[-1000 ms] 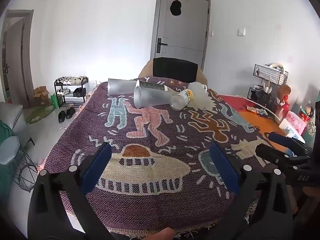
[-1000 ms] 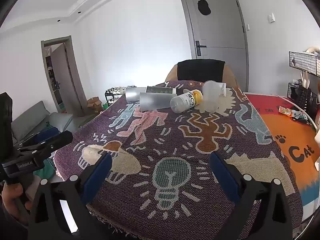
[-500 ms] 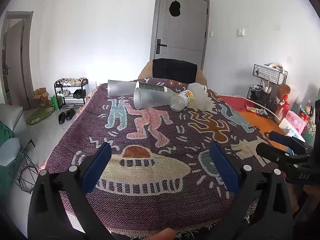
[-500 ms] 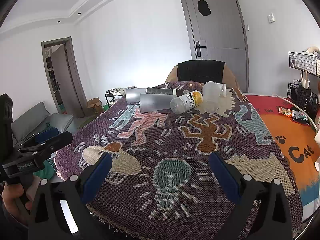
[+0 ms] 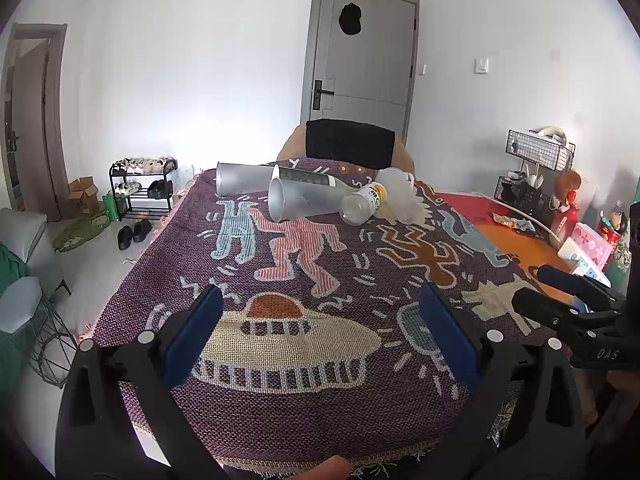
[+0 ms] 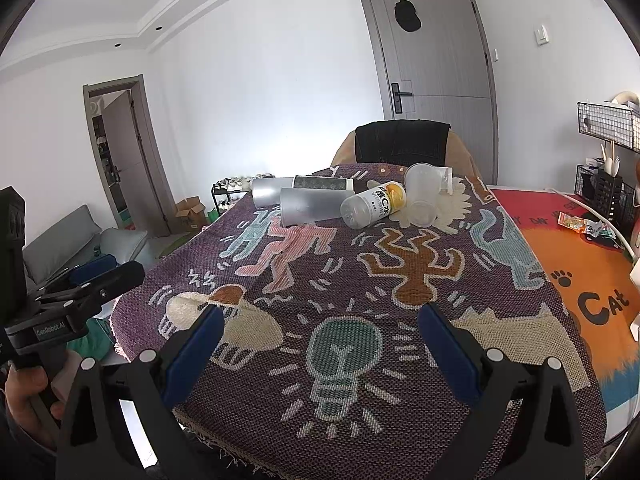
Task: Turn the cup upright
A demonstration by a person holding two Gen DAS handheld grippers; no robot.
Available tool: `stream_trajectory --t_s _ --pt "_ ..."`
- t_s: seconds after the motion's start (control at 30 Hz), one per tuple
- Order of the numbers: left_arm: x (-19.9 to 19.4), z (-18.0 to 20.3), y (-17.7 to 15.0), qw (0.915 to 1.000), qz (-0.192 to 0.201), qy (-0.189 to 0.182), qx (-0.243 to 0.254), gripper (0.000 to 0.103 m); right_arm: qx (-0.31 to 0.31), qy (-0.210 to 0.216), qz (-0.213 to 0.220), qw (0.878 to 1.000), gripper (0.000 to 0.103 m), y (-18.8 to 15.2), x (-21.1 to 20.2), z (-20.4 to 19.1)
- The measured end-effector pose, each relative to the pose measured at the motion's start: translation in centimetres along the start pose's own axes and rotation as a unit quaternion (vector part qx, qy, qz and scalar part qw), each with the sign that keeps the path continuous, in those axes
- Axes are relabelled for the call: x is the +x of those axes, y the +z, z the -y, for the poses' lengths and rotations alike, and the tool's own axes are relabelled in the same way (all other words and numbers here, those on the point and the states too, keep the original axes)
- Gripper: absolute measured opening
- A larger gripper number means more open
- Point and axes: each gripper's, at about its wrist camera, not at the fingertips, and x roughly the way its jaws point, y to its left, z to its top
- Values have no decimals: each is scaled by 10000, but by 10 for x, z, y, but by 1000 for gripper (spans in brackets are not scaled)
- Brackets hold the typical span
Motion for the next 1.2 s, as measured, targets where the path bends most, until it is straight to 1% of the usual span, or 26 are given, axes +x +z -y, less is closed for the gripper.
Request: stream_trajectory --t_s 1.2 --pt "-6 -1 2 10000 -20 -81 -11 98 17 46 -13 10000 95 0 2 -1"
